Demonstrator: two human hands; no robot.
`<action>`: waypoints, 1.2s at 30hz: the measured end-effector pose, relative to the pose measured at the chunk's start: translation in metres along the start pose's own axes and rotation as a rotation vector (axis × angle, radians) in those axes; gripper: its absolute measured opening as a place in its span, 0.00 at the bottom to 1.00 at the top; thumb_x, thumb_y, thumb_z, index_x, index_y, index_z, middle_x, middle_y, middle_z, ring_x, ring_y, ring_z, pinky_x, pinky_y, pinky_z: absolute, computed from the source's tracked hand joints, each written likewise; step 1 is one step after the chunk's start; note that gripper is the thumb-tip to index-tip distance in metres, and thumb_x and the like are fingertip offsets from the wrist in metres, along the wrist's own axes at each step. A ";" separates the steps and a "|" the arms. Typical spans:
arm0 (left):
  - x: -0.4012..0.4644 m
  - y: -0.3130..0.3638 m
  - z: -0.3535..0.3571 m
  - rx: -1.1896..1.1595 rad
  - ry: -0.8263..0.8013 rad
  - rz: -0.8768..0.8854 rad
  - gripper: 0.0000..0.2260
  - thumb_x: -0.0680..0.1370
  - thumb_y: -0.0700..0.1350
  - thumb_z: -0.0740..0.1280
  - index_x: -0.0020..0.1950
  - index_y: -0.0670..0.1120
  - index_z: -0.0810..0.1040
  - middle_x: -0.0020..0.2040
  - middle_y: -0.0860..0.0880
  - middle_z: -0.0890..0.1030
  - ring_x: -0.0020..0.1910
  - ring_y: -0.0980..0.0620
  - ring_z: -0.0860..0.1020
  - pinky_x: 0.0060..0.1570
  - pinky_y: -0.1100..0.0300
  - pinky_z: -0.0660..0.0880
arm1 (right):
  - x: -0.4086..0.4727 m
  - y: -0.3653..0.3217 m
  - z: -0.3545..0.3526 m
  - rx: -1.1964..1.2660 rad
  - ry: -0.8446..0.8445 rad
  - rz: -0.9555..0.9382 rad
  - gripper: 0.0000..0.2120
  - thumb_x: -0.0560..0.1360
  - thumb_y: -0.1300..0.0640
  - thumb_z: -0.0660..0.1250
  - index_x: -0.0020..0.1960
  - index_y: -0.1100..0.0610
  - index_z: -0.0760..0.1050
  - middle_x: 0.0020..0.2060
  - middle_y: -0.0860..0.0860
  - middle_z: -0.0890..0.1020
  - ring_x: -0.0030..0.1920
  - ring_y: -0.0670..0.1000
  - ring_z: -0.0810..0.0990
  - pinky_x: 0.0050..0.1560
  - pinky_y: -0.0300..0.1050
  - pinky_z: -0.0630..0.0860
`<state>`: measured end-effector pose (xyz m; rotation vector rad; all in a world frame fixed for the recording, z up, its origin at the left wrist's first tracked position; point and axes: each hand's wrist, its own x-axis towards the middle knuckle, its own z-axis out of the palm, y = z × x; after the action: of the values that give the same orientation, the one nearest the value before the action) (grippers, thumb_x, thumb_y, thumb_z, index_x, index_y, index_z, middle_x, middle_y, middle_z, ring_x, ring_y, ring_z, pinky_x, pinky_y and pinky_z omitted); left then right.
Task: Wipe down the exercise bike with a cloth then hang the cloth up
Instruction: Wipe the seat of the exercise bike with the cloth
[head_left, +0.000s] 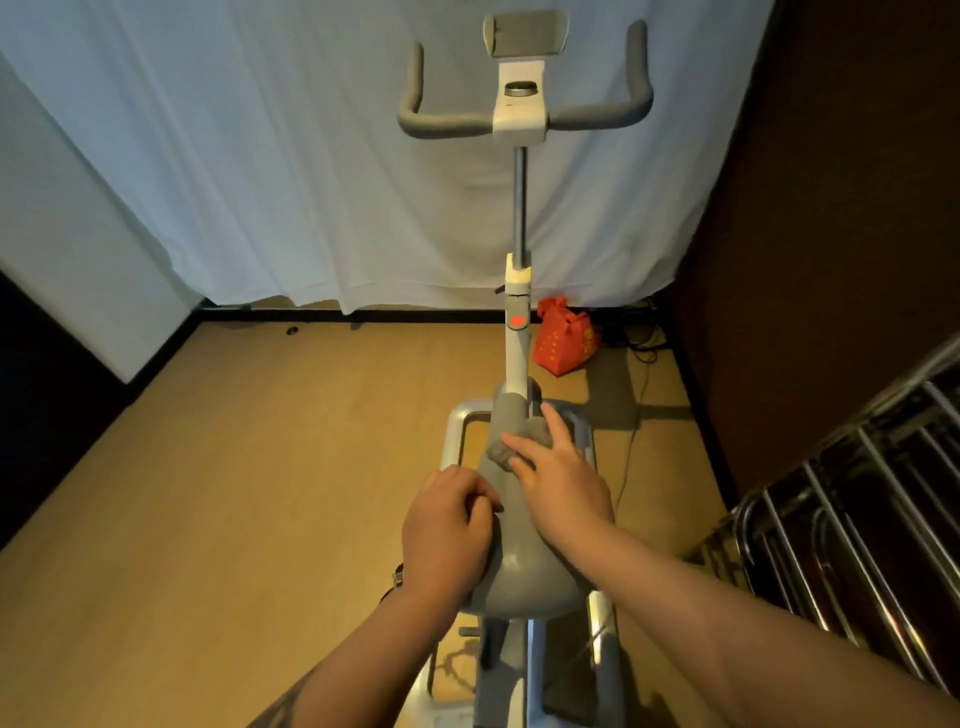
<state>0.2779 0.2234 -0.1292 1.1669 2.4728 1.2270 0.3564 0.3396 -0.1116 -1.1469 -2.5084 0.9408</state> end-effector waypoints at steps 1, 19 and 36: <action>0.001 0.000 0.000 -0.017 -0.007 0.008 0.07 0.70 0.41 0.61 0.36 0.52 0.75 0.36 0.57 0.76 0.42 0.58 0.72 0.39 0.61 0.69 | 0.010 -0.006 0.000 -0.016 0.017 0.020 0.15 0.82 0.50 0.59 0.66 0.40 0.74 0.78 0.45 0.52 0.70 0.52 0.65 0.56 0.44 0.68; 0.005 -0.011 0.001 -0.011 -0.142 0.127 0.09 0.75 0.44 0.63 0.36 0.54 0.71 0.38 0.58 0.71 0.43 0.58 0.67 0.41 0.61 0.64 | -0.084 -0.014 0.014 -0.234 0.115 0.086 0.17 0.82 0.46 0.56 0.70 0.38 0.69 0.75 0.36 0.59 0.73 0.41 0.59 0.67 0.42 0.65; 0.007 -0.008 0.000 0.158 -0.261 0.426 0.13 0.75 0.53 0.54 0.51 0.58 0.77 0.53 0.62 0.77 0.57 0.61 0.72 0.69 0.54 0.60 | -0.068 0.018 0.025 1.129 0.269 0.844 0.17 0.80 0.44 0.60 0.62 0.51 0.76 0.54 0.56 0.81 0.54 0.58 0.80 0.57 0.58 0.78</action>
<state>0.2683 0.2250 -0.1332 1.8363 2.2277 0.8944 0.4009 0.2864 -0.1386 -1.6341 -0.8449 1.8320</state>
